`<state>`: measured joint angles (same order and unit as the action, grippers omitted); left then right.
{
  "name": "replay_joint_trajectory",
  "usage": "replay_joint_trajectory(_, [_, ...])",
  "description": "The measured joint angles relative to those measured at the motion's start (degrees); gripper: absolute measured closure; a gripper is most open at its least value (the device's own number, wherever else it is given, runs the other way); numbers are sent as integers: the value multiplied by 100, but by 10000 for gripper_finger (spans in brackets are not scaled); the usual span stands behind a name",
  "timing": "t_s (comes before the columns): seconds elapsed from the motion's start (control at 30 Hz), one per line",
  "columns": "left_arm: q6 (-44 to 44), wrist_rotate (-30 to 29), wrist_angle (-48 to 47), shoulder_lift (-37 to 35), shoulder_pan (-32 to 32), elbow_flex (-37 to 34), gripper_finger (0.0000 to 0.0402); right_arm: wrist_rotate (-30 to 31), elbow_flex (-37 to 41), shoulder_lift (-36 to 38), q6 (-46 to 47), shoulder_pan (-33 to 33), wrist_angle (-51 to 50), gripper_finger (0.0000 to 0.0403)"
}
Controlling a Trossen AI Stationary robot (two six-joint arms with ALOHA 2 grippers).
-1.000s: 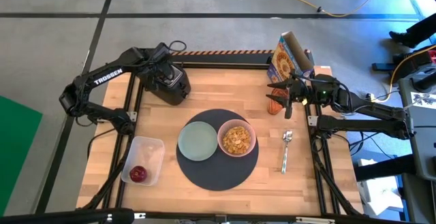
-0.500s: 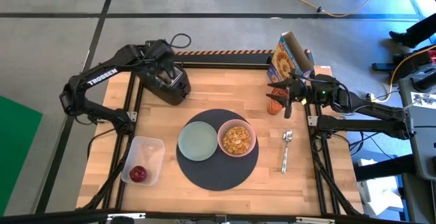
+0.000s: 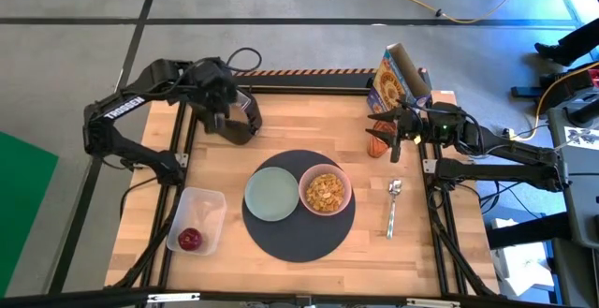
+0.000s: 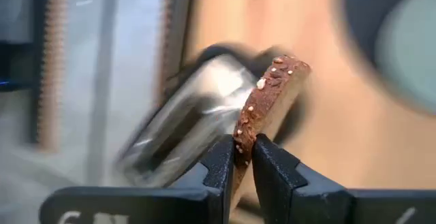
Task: Arrange a breakfast setting
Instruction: Put the bread on the blue plate
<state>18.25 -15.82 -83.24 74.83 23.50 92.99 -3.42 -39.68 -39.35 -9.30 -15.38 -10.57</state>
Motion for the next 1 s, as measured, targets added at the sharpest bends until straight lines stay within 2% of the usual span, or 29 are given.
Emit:
replay_joint_trajectory(0.13, [-579,1164,5,4,-265,-2,356,0,0,-1,7,-1,0,229])
replay_joint_trajectory(0.37, [-1519,2229,730,12,-974,-809,356,-10,0,-1,33,-1,0,229])
replay_joint_trajectory(0.67, [-3193,2714,3348,11,-1648,-2459,356,-16,0,0,150,0,2,229])
replay_joint_trajectory(0.73, [-3541,2796,3520,11,-1681,-2719,356,-17,0,0,151,-1,2,229])
replay_joint_trajectory(0.9, [-3740,2890,3594,9,-1687,-3237,356,-17,0,0,153,-2,2,229])
replay_joint_trajectory(1.0, [-3890,2906,3964,9,-1724,-3573,356,-17,0,0,153,0,2,229])
